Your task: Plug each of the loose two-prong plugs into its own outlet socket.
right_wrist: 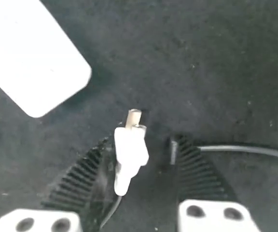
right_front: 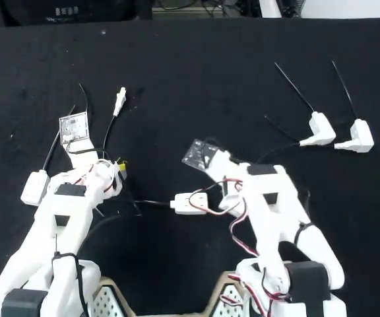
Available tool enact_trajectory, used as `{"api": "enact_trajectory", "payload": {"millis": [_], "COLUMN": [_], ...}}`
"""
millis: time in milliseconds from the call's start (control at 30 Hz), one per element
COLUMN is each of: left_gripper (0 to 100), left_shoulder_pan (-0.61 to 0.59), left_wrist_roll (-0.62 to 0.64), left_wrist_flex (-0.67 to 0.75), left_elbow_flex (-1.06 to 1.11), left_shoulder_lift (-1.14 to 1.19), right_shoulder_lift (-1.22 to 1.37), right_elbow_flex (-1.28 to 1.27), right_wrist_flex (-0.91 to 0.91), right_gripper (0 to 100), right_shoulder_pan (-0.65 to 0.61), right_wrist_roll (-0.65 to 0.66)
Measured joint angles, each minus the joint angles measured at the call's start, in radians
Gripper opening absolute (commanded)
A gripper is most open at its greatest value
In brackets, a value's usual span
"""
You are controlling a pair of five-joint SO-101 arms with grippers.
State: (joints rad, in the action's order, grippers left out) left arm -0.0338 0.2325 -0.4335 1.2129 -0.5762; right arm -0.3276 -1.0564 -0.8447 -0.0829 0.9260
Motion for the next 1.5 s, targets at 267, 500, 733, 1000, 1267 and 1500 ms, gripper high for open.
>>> {"api": "enact_trajectory", "payload": {"millis": [267,500,733,1000,1267,1500], "left_gripper": [21,21,21,21,21,21], "left_shoulder_pan": [0.0,0.0,0.0,0.0,0.0,0.0], "left_wrist_roll": [0.0,0.0,0.0,0.0,0.0,0.0], "left_wrist_flex": [0.0,0.0,0.0,0.0,0.0,0.0], "left_elbow_flex": [0.0,0.0,0.0,0.0,0.0,0.0], "left_shoulder_lift": [0.0,0.0,0.0,0.0,0.0,0.0], "right_shoulder_lift": [-0.044,-0.078,-0.087,-0.103,-0.1,-0.1], "right_elbow_flex": [-0.003,-0.005,-0.094,-0.103,0.025,0.098], "right_wrist_flex": [-0.055,-0.064,-0.02,0.009,-0.114,-0.189], "right_gripper": [16.6,16.3,15.8,0.8,1.0,1.0], "right_shoulder_pan": [0.031,0.031,0.031,0.038,0.052,0.011], "right_wrist_roll": [0.017,0.017,0.023,0.023,-0.114,-0.336]}}
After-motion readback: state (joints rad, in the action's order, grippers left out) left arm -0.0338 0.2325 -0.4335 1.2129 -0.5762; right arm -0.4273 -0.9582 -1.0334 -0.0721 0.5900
